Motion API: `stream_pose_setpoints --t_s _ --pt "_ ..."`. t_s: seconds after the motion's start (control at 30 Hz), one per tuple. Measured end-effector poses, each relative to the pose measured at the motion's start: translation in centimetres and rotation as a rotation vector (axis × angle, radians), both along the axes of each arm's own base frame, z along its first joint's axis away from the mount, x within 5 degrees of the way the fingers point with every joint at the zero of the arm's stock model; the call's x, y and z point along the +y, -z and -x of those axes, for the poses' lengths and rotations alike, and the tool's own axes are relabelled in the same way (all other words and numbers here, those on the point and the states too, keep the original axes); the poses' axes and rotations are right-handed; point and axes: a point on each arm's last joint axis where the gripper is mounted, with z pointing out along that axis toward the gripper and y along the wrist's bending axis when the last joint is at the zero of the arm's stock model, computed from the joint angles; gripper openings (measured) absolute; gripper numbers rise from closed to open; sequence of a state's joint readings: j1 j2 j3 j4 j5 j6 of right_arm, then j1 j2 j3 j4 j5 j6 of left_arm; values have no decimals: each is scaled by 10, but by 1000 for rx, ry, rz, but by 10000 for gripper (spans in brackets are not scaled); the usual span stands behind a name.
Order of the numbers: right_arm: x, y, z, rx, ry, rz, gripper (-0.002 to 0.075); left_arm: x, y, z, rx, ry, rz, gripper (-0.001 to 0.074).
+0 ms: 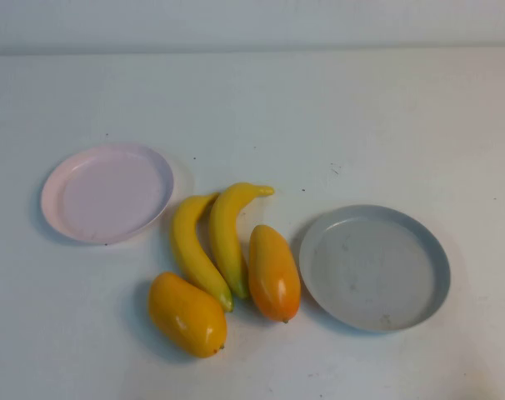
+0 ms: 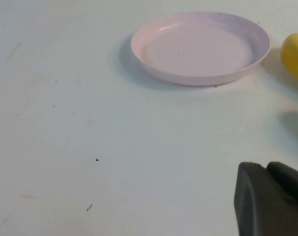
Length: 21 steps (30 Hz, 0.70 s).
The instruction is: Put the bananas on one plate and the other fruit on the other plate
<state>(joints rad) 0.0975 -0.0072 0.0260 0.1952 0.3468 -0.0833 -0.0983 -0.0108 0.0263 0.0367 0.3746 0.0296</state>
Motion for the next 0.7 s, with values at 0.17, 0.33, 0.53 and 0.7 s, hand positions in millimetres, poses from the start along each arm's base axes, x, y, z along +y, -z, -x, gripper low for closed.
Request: stream_pose_setpoints --t_s 0.17,0.33,0.53,0.7 --pt "0 0 0 0 0 0 -16 0 0 0 -1 0 -7 4" --pt "0 0 0 0 0 0 -16 0 0 0 -1 -1 -9 4" --pt "0 0 0 0 0 0 -16 0 0 0 -3 0 -6 4" --pt "0 0 0 0 0 0 -16 -3 -4 -1 -35 6 116 4"
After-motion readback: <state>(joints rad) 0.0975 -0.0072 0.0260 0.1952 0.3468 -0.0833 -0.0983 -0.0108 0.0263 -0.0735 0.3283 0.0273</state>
